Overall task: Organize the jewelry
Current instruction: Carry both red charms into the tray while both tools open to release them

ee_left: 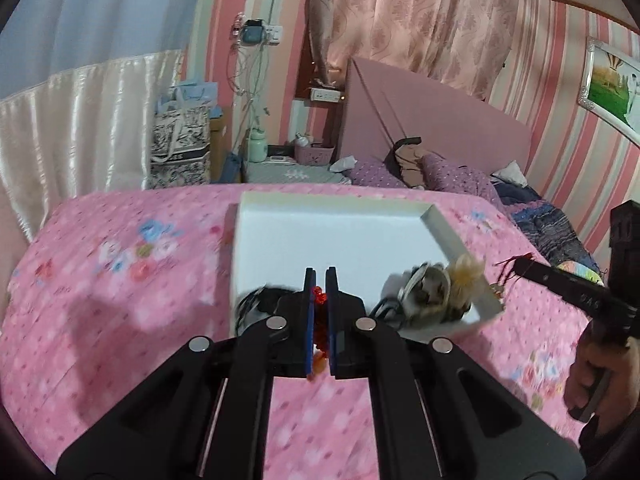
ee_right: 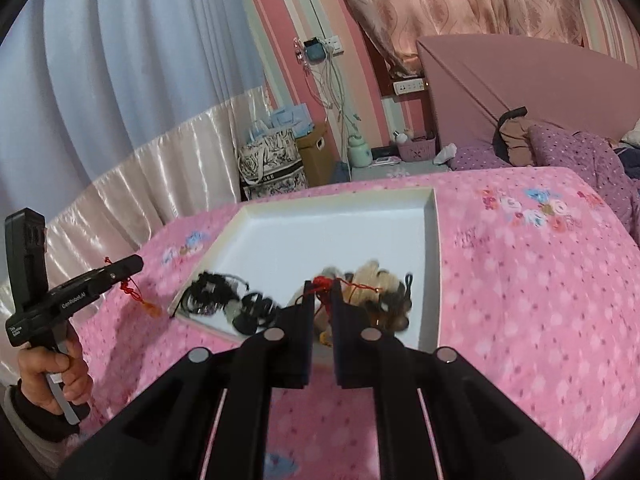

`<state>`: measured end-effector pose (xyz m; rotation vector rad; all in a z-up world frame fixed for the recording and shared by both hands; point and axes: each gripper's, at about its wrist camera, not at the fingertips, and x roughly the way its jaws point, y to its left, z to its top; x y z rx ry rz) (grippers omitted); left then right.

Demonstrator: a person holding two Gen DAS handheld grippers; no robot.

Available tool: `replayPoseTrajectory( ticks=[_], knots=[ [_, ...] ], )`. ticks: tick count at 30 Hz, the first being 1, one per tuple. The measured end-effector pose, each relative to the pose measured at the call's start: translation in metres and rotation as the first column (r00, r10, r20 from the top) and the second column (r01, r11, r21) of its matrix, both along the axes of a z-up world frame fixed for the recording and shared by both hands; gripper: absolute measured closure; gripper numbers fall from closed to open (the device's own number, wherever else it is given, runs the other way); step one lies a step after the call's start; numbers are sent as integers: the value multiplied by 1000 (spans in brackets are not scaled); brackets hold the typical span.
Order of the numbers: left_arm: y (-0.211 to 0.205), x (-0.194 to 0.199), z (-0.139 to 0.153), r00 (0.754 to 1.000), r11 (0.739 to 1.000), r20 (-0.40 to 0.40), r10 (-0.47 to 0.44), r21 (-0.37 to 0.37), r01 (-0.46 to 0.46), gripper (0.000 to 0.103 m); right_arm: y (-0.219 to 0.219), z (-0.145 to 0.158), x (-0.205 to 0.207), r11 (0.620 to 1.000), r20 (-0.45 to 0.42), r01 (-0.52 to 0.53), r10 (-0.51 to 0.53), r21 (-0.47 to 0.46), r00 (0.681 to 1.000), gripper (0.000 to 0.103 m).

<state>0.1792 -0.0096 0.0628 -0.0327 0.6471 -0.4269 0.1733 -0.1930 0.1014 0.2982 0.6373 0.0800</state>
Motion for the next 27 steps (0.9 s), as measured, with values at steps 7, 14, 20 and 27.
replayPoseTrajectory(
  ticks=[7, 14, 20, 27],
  knots=[
    [-35, 29, -12, 1000, 1000, 14, -16, -11, 17, 101, -8, -21, 25, 1000, -6, 14, -14, -2, 1000, 96],
    [-43, 40, -47, 997, 998, 47, 63, -17, -62, 101, 11, -32, 19, 994, 1, 11, -11, -106, 1000, 96],
    [-43, 38, -60, 991, 995, 92, 101, -12, -100, 101, 12, -52, 27, 967, 5, 67, -68, -245, 998, 96],
    [-48, 27, -64, 984, 993, 141, 111, 19, -115, 101, 18, -48, 27, 944, 38, 79, -70, -320, 997, 96]
  ],
)
